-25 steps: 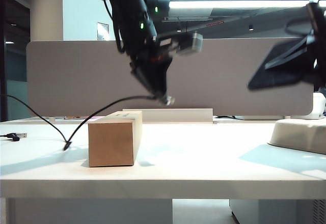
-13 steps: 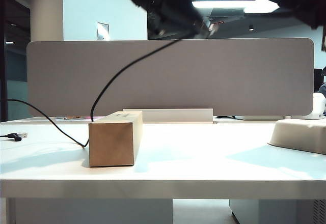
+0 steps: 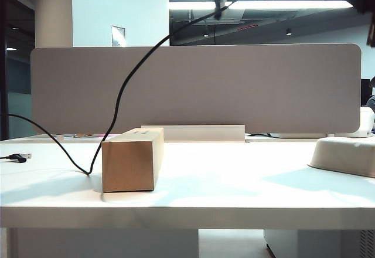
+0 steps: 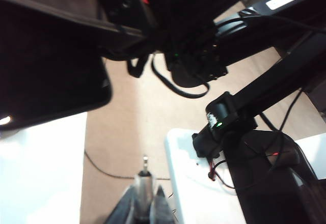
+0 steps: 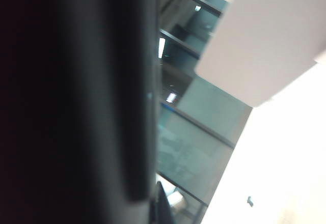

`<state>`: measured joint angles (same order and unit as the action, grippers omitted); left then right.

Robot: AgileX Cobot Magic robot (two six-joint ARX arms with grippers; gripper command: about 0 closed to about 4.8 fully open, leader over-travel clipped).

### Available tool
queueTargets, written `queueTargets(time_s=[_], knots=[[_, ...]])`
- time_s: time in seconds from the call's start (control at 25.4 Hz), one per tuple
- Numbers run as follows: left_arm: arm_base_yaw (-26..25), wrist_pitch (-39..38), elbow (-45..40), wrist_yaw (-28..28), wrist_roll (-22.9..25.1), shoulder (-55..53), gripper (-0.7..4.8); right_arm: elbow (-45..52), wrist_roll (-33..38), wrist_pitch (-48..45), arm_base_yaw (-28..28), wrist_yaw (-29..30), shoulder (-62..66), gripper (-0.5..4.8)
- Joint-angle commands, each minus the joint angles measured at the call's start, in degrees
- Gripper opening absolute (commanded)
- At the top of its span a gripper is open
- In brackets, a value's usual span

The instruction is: Pick up the charging cable and the phone, plug the charging cable into the charging port on the phone, and finally place them back on the table.

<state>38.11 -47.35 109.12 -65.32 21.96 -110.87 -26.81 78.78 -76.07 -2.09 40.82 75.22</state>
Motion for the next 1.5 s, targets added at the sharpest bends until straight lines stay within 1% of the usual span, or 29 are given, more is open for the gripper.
queueTargets(time_s=[0.04, 0.12, 0.24, 0.51, 0.75, 0.87, 0.94, 1.02, 1.26, 1.34, 1.5], knots=[[0.22, 1.22, 0.04, -4.15, -0.13, 0.04, -0.06, -2.56, 0.74, -4.72, 0.90, 1.75, -0.61, -0.06], [0.20, 1.57, 0.04, -5.70, -0.11, -0.13, -0.06, -3.37, 0.72, -4.72, 1.88, 2.05, -0.66, -0.06], [0.07, 3.56, 0.04, -6.05, -1.18, -0.13, -0.06, -3.52, 0.63, -4.72, 3.50, 2.14, -0.63, -0.06], [0.02, 4.39, -0.04, -6.91, -1.62, -0.70, -0.06, -3.52, 0.72, -4.72, 3.58, 2.36, -0.96, -0.06], [-1.77, 4.52, -0.04, -6.95, -1.79, -1.77, -0.06, -3.54, 0.70, -4.72, 3.58, 2.62, -1.16, -0.06], [-2.16, 6.43, -0.04, -6.93, -3.78, -1.79, -0.06, -3.54, 0.63, -4.72, 3.58, 2.56, -1.14, -0.06], [-2.05, 8.87, -0.04, -6.91, -6.36, -1.79, -0.06, -3.54, -0.20, -4.72, 3.58, 2.62, -1.14, -0.06], [-1.95, 9.92, -0.04, -6.91, -7.43, -1.81, -0.06, -3.54, -0.63, -4.72, 3.58, 2.60, -1.14, -0.06], [-1.77, 8.50, -0.07, -6.97, -7.58, -3.23, -0.06, -3.54, -0.81, -4.72, 3.58, 2.12, -1.14, -0.06], [-1.68, 8.52, -0.04, -6.97, -7.52, -3.30, -0.06, -3.54, -0.81, -4.72, 3.56, 1.22, -1.14, -0.06], [-1.42, 8.87, -0.04, -7.04, -7.48, -3.30, -0.06, -3.54, -1.60, -4.70, 3.56, 1.31, -1.11, -0.06]])
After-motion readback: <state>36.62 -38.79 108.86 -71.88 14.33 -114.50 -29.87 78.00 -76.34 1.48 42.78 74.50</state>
